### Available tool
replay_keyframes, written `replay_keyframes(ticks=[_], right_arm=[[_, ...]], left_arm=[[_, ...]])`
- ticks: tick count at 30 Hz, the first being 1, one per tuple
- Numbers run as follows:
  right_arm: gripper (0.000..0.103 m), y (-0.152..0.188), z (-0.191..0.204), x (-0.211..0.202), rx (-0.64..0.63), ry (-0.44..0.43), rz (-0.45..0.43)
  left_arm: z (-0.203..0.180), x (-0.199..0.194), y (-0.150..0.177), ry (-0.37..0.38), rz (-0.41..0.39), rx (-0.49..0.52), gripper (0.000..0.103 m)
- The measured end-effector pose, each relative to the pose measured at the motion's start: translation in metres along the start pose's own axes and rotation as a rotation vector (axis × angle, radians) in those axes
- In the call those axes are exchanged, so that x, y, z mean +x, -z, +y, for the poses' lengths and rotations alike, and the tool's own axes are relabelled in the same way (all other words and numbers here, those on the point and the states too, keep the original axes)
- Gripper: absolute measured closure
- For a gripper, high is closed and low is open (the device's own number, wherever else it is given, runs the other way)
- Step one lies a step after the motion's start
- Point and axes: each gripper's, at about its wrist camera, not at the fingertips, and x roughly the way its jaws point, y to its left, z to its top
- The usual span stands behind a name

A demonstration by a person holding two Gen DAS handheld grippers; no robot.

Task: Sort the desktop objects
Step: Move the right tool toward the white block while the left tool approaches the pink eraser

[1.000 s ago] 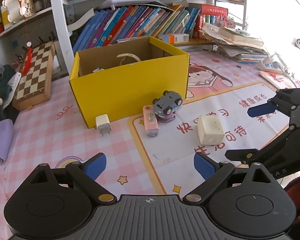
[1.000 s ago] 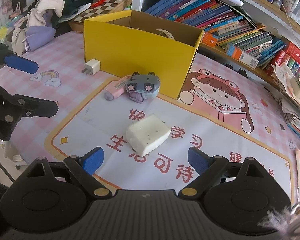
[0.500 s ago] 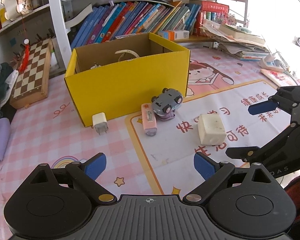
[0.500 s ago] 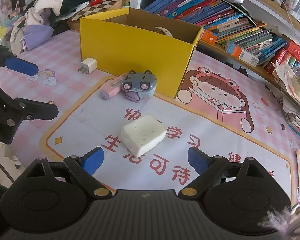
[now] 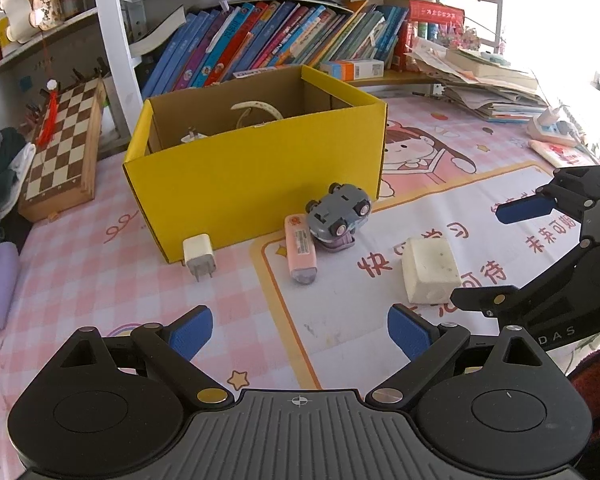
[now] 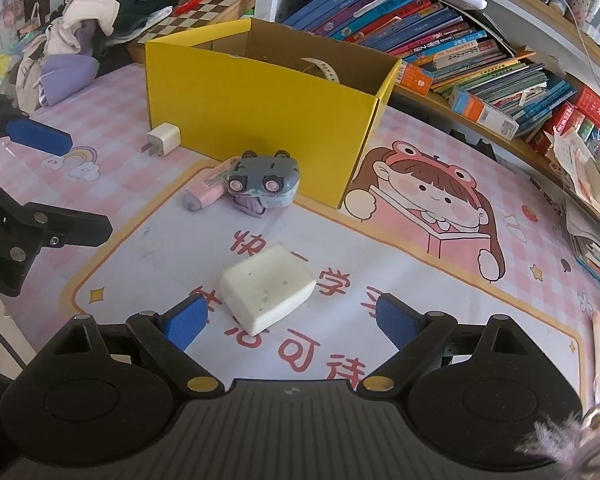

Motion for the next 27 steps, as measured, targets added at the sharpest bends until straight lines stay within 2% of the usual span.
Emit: replay_keyframes(ticks=[27], right_arm=[[0.015,-0.009,-0.024,0.020,0.023,-0.026,-0.003]], left_arm=[[-0.007,0.014,-0.005,-0.027,0.020,-0.014,0.007]])
